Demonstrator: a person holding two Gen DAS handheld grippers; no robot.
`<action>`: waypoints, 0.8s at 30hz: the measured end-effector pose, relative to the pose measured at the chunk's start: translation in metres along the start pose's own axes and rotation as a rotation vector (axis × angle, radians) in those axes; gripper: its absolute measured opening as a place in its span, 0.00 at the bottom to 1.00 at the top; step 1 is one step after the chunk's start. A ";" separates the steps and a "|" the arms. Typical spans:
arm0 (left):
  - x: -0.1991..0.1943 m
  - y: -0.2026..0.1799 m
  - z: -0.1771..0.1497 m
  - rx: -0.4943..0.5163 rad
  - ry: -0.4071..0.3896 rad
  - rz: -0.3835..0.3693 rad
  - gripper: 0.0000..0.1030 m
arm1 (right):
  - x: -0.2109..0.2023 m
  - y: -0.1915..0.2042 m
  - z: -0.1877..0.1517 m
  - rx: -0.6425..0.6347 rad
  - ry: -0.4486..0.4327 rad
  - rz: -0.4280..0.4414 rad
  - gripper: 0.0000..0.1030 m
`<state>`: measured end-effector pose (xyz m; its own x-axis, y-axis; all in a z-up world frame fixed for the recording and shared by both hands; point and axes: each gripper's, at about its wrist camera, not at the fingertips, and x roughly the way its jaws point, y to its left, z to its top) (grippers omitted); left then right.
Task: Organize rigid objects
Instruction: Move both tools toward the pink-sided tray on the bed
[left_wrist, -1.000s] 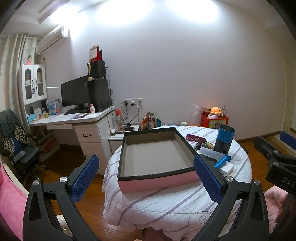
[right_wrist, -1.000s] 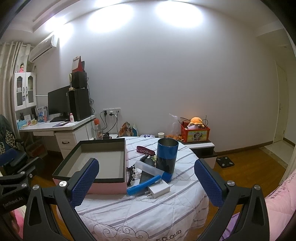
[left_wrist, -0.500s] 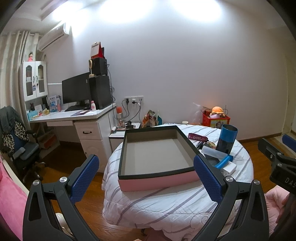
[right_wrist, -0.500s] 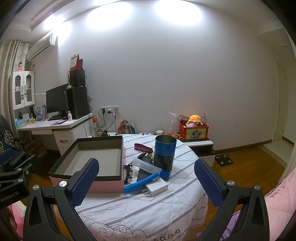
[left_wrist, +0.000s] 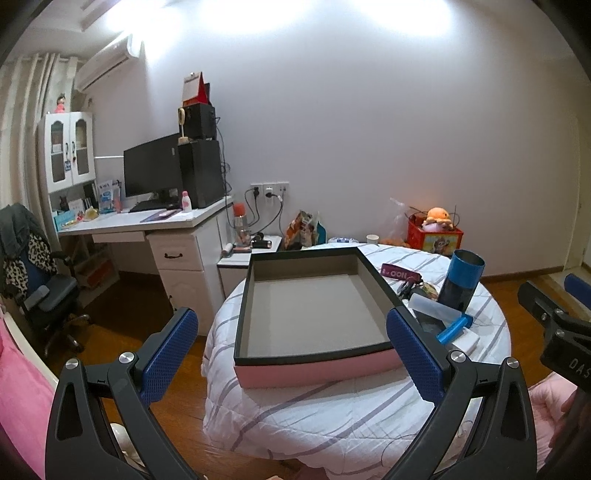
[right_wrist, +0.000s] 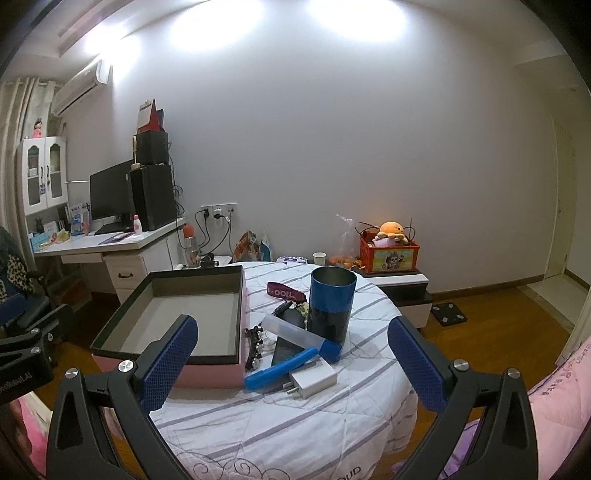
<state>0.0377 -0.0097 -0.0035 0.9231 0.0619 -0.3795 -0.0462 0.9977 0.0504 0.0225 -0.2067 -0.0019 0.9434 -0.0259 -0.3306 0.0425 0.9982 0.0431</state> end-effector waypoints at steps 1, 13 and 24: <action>0.001 -0.001 0.004 0.003 0.000 -0.001 1.00 | 0.002 0.000 0.002 0.000 0.006 0.000 1.00; 0.014 -0.003 0.043 0.006 -0.014 0.004 1.00 | 0.020 -0.001 0.038 -0.010 0.011 -0.001 1.00; 0.022 -0.015 0.070 0.023 -0.040 0.010 1.00 | 0.036 -0.002 0.063 -0.030 0.010 0.010 1.00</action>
<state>0.0852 -0.0253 0.0522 0.9372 0.0706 -0.3416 -0.0475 0.9960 0.0756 0.0768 -0.2135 0.0454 0.9405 -0.0160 -0.3395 0.0233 0.9996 0.0176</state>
